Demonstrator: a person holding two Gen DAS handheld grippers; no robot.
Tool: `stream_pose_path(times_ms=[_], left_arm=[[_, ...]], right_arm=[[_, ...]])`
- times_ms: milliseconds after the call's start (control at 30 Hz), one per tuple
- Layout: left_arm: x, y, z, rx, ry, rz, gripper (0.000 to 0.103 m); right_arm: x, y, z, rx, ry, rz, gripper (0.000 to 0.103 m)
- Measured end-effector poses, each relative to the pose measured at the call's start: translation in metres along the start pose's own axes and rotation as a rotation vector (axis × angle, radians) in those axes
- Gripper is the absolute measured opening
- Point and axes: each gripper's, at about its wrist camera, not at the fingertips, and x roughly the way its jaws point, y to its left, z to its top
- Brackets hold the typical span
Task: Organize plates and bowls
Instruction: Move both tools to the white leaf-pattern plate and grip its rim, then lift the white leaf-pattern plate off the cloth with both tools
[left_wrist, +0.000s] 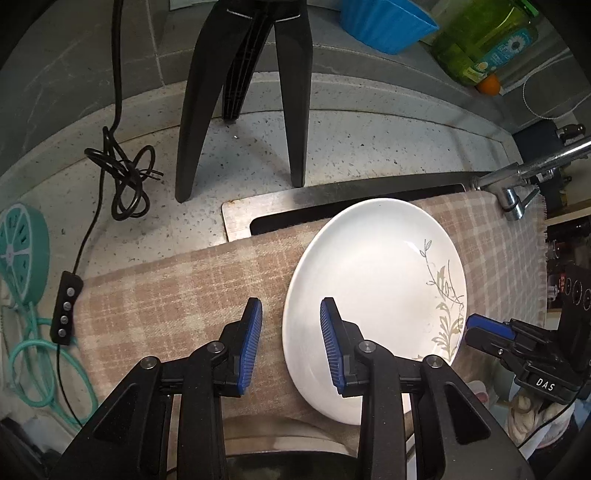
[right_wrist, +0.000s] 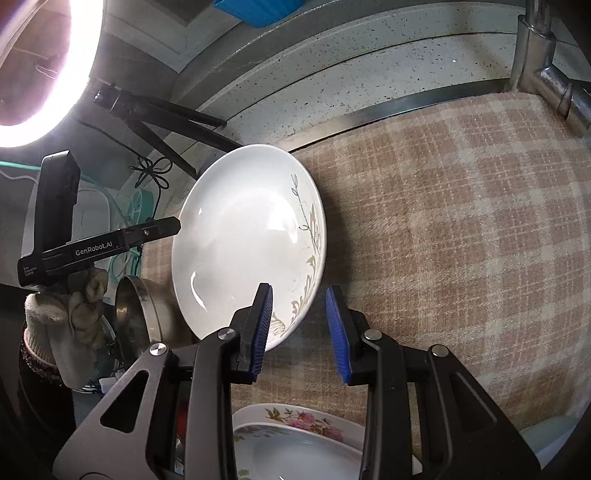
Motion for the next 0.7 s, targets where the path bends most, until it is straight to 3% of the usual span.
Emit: stream_pose_path(times_ms=[233, 333, 700], left_arm=[[0.005, 0.005, 0.006, 0.009, 0.021, -0.018, 0.024], [0.009, 0.006, 0.007, 0.014, 0.033, -0.024, 0.020], [0.022, -0.003, 0.008, 0.039, 0.057, -0.037, 0.010]], right_arm=[[0.012, -0.003, 0.003, 0.013, 0.016, -0.005, 0.031], [0.012, -0.003, 0.003, 0.017, 0.012, -0.003, 0.020], [0.022, -0.002, 0.010, 0.016, 0.022, -0.025, 0.009]])
